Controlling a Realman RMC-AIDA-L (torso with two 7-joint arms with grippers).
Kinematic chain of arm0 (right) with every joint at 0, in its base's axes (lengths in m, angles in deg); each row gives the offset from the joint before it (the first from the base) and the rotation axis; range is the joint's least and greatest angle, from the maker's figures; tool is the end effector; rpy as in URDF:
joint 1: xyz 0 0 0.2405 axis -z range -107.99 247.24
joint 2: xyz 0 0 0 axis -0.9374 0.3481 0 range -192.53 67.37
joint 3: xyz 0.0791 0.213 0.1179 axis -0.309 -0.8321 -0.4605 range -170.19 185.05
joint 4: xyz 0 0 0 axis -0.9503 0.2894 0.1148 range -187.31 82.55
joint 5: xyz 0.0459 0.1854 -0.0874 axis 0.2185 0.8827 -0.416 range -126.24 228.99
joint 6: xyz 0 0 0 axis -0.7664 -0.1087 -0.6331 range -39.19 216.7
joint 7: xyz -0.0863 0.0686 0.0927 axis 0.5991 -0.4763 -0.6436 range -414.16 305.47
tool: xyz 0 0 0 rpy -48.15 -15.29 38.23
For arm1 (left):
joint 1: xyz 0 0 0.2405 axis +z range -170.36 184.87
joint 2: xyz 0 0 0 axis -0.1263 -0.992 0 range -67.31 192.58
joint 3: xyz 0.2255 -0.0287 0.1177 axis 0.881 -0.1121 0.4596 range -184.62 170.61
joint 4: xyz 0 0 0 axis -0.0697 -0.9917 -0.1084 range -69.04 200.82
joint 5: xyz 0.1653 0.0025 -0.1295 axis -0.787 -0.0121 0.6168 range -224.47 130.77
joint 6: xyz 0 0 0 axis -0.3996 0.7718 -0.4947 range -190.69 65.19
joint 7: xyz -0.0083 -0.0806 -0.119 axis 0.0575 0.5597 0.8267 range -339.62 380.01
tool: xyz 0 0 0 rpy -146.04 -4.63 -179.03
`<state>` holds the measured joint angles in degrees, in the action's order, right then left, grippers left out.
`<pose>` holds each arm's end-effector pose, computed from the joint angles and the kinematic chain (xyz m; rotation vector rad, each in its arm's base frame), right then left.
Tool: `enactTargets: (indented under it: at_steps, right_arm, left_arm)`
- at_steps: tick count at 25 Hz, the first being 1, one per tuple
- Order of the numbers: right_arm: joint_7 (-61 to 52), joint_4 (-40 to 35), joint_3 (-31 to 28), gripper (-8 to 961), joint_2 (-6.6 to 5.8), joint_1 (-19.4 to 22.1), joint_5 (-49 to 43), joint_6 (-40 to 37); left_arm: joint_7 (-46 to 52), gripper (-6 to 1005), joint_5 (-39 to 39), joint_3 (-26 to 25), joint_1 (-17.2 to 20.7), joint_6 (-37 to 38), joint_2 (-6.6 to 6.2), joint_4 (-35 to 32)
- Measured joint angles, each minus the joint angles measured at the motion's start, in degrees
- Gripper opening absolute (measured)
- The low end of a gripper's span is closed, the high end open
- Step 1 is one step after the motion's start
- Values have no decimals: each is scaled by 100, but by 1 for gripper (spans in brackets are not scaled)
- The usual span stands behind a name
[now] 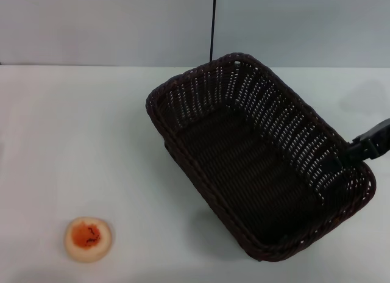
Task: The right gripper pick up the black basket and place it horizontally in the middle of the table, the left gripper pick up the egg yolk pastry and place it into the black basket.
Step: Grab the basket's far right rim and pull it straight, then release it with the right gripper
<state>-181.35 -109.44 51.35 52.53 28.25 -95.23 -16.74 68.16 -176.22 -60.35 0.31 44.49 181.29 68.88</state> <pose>0.2316 0.3522 0.0559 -2.7675 1.2942 -0.1827 -0.3609 0.1854 0.0644 -1.1583 -0.6277 -1.3960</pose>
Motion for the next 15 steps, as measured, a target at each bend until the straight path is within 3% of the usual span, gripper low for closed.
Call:
enactTargets:
  at_steps: [15]
  right_arm:
    - [11,152,179,760,63,181,-5,420]
  left_arm:
    - [177,679,0,68,71,-69,0,0]
